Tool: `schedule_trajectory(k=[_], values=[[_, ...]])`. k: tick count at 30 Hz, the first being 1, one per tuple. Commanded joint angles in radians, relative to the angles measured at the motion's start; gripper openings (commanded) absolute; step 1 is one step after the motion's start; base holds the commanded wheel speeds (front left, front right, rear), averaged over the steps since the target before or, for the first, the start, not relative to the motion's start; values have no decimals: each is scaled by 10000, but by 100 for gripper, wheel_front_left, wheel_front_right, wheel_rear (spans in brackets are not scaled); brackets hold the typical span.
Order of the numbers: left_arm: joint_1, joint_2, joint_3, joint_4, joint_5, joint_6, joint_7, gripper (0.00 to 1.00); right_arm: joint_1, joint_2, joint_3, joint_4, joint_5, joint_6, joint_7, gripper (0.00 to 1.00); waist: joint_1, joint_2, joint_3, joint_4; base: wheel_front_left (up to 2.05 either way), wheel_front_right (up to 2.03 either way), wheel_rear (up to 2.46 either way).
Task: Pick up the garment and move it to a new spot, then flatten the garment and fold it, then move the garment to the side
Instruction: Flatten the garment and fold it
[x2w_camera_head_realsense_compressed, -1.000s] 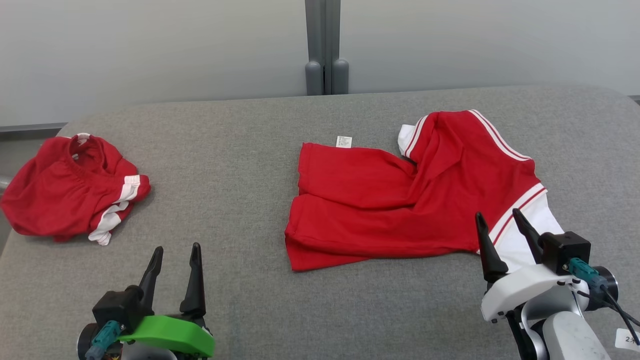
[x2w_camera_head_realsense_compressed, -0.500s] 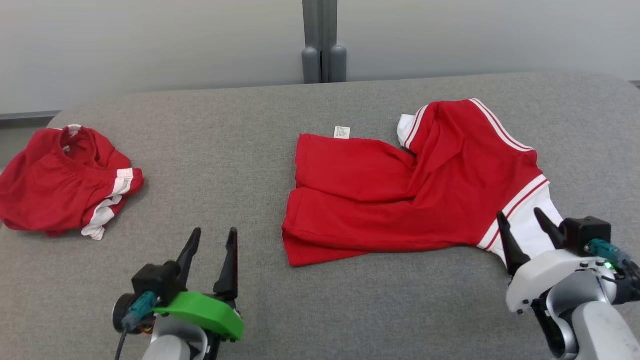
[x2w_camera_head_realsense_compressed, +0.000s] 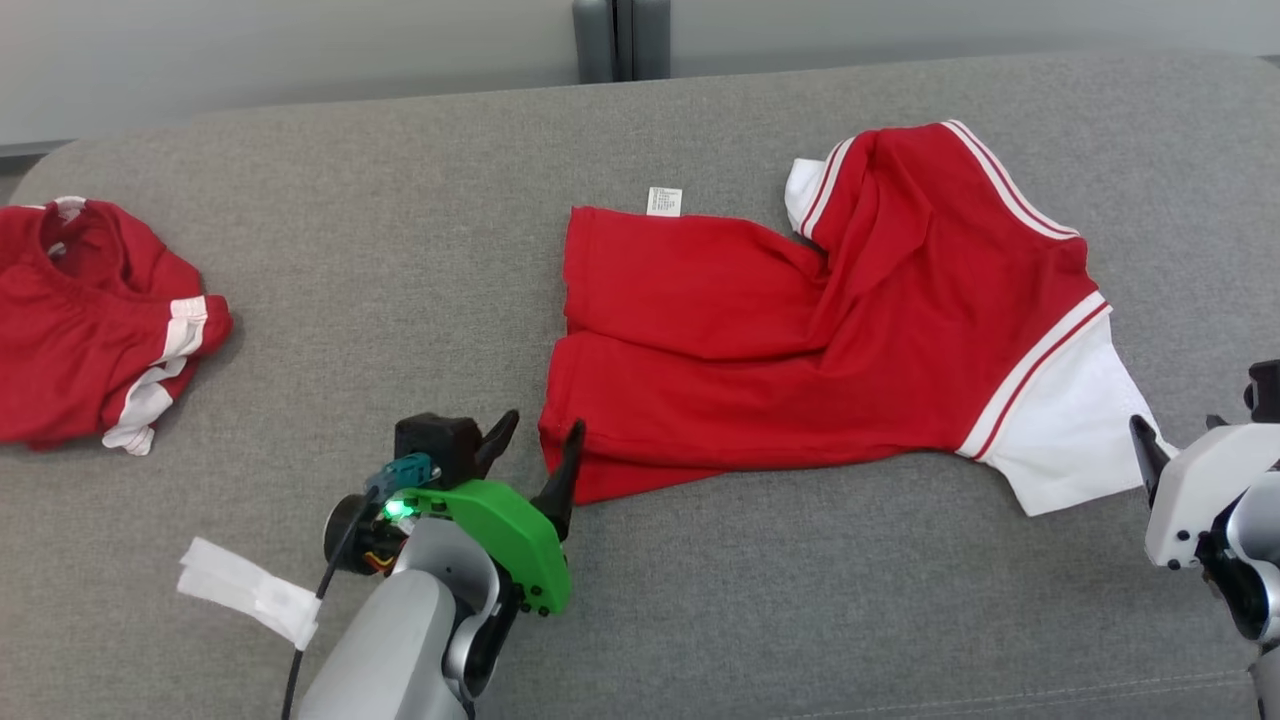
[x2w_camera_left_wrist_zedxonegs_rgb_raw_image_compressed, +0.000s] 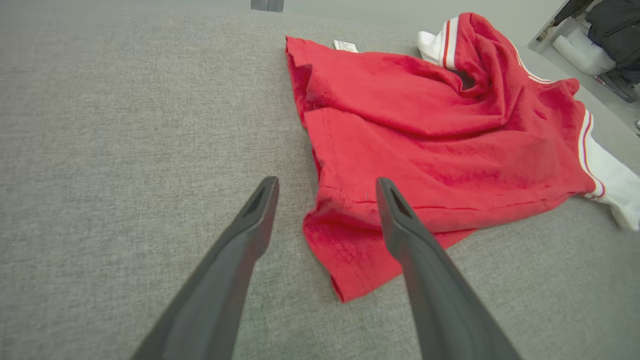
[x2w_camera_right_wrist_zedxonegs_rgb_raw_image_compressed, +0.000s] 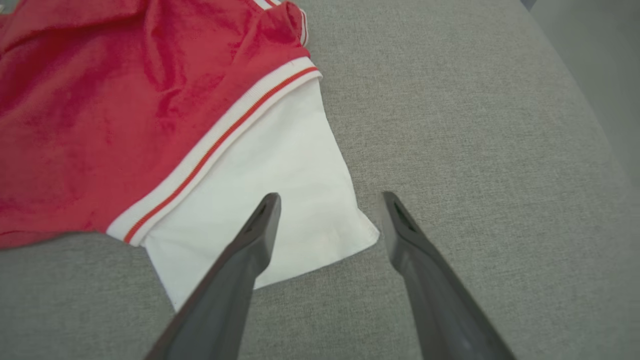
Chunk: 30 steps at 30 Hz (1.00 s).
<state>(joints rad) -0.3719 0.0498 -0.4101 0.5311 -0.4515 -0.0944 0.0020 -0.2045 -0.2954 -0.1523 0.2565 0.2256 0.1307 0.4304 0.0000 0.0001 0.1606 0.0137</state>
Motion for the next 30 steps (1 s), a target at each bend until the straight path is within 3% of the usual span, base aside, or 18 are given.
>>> schedule_trajectory(k=[1, 9, 18, 30], values=[[-259, 22, -189, -46, -176, 118, 81, 100, -256, -87, 21, 177, -46, 1, 66, 100, 0, -1, 365, -67, 0, 0, 0], [-840, 29, -1035, -57, -541, 561, 195, 100, -1050, -505, -12, 1370, -353, 1, 324, 100, 0, -1, 708, 111, 0, 0, 0], [-1173, 95, -1466, -21, -452, 941, 880, 100, -1460, -550, -115, 2283, -268, 1, 826, 100, 0, -1, 1083, 271, 0, 0, 0], [-820, 561, -1556, -955, -373, 1296, 1396, 100, -1103, -33, 1517, 2561, 1579, 66, 1582, 100, 0, -1, 1317, 363, 0, 0, 0]])
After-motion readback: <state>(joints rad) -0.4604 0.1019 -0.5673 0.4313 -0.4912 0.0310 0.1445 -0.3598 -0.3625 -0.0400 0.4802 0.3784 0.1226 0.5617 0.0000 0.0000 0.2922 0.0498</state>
